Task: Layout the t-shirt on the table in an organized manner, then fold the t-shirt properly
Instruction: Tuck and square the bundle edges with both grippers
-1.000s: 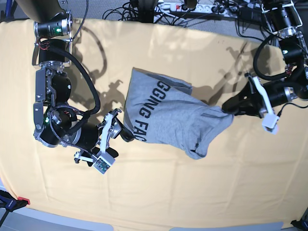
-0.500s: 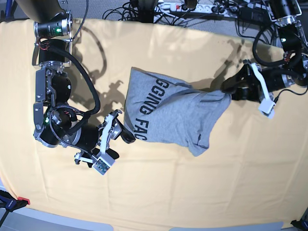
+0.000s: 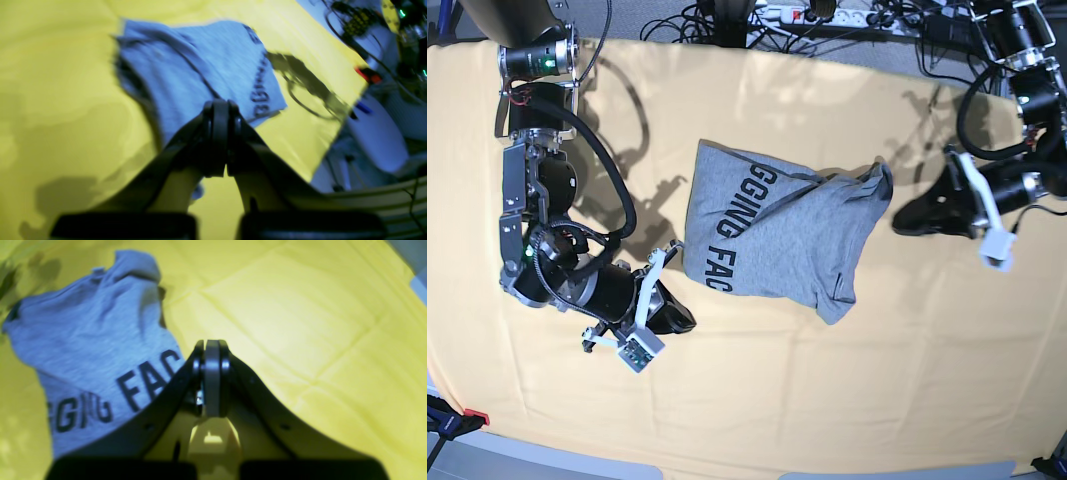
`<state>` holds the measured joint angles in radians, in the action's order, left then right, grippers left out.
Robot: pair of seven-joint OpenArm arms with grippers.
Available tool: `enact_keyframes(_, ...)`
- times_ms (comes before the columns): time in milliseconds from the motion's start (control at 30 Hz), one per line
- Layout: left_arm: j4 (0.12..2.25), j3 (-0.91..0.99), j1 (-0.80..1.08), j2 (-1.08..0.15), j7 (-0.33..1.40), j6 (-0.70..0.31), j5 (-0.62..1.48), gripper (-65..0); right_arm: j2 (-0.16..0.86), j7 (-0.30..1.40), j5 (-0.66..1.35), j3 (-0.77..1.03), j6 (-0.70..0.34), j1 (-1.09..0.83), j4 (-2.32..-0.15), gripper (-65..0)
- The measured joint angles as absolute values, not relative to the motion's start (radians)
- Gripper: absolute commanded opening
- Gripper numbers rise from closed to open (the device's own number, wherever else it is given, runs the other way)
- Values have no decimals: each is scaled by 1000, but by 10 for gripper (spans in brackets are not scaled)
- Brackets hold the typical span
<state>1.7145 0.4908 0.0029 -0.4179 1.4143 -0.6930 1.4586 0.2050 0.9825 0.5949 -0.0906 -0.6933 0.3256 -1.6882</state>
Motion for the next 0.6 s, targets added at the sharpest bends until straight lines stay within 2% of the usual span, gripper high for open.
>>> enact_keyframes(267, 1741, 163, 3, -389, 1412, -693, 1446, -650, 208, 951, 496, -251, -693, 420, -1483, -650)
enact_keyframes(600, 1752, -103, 3, -393, 1381, -693, 1019, -650, 208, 946, 484, -411, -693, 537, -1264, -650)
